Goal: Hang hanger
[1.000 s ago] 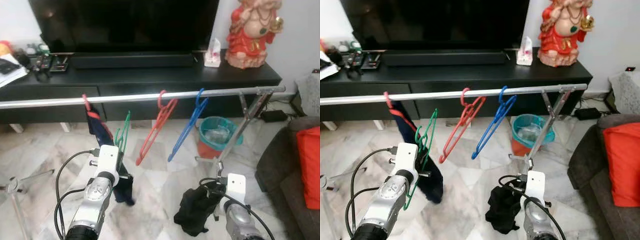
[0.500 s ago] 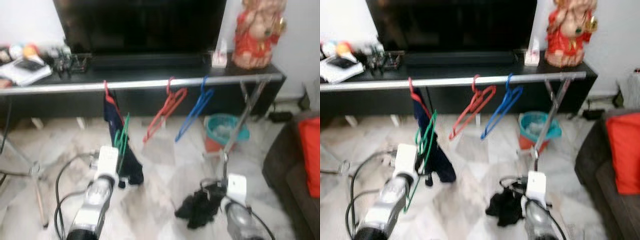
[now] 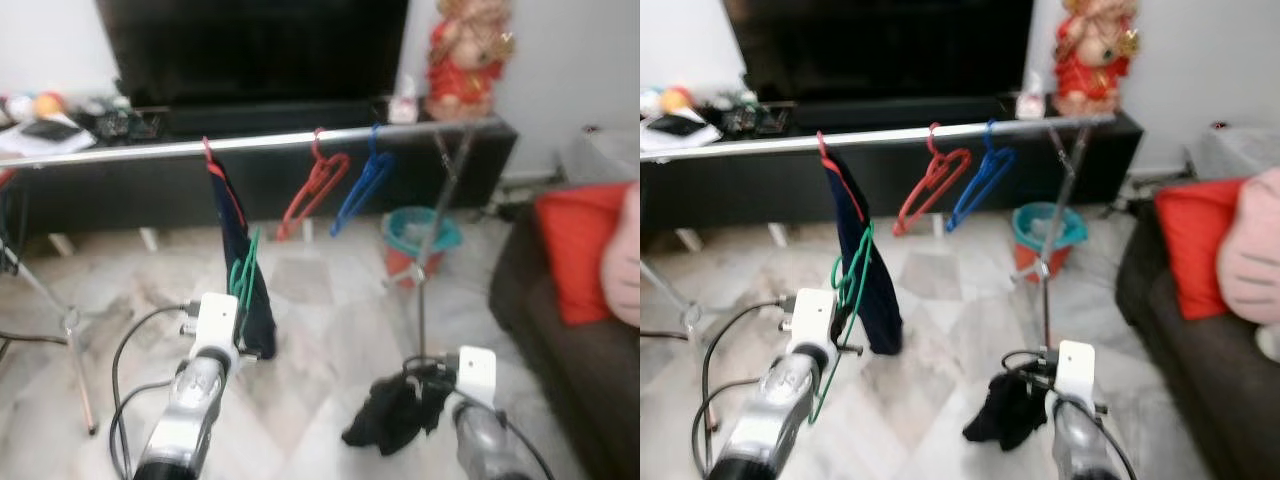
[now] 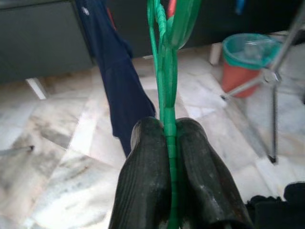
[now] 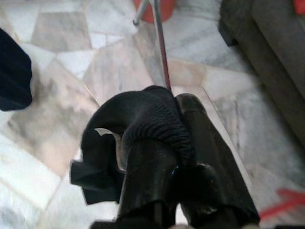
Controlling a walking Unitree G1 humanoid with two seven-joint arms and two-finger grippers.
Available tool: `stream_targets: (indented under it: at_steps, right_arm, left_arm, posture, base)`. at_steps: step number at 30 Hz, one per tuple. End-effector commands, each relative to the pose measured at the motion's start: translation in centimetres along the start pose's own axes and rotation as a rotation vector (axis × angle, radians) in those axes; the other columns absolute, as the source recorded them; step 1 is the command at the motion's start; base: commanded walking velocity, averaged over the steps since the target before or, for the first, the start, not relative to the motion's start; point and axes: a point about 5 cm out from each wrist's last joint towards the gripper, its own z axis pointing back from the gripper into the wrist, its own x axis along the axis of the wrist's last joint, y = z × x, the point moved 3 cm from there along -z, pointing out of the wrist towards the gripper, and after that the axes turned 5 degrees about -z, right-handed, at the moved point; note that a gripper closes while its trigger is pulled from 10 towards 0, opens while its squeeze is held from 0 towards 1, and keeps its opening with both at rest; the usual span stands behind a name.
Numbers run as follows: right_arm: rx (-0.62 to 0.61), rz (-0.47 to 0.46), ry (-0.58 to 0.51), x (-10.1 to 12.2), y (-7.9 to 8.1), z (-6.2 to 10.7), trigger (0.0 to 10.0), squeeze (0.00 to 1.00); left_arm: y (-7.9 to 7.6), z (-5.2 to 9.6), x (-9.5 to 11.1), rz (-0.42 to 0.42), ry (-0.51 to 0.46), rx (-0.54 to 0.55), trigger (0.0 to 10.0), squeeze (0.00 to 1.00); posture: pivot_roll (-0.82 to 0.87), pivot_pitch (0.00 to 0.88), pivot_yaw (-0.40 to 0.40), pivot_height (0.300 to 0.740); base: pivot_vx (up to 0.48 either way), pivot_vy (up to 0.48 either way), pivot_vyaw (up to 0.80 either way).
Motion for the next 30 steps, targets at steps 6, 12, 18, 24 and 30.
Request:
stream_targets:
  at_steps: [6, 12, 18, 24, 30]
  right_arm:
    - [0.033, 0.006, -0.047, 1.7, 1.1, -0.5, 10.0, 0.00]
    - [0.043, 0.002, -0.064, 2.3, 1.5, -0.6, 10.0, 0.00]
    - [0.049, 0.010, -0.068, 2.4, 1.5, -0.6, 10.0, 0.00]
    - [0.052, 0.019, -0.081, 2.7, 1.6, -0.6, 10.0, 0.00]
    - [0.056, 0.023, -0.092, 3.0, 1.7, -0.7, 10.0, 0.00]
  left_arm:
    - [0.3, 0.2, -0.4, -0.006, 0.019, 0.014, 10.0, 0.00]
    - [0.4, 0.2, -0.5, -0.008, 0.021, 0.019, 10.0, 0.00]
    - [0.4, 0.3, -0.6, -0.009, 0.023, 0.019, 10.0, 0.00]
    - [0.0, 0.2, -0.5, 0.003, 0.014, 0.005, 10.0, 0.00]
    - [-0.2, 0.1, -0.5, 0.005, 0.016, -0.004, 10.0, 0.00]
  posture:
    - [0.08, 0.000, -0.019, 0.740]
    - [0.08, 0.000, -0.022, 0.740]
    - [0.08, 0.000, -0.022, 0.740]
    - [0.08, 0.000, -0.021, 0.740]
    - [0.08, 0.000, -0.019, 0.740]
  base:
    - [-0.333, 0.000, 0.00]
    - [-0.330, 0.000, 0.00]
    - [-0.055, 0.000, 0.00]
    - [0.000, 0.000, 0.00]
    - [0.000, 0.000, 0.00]
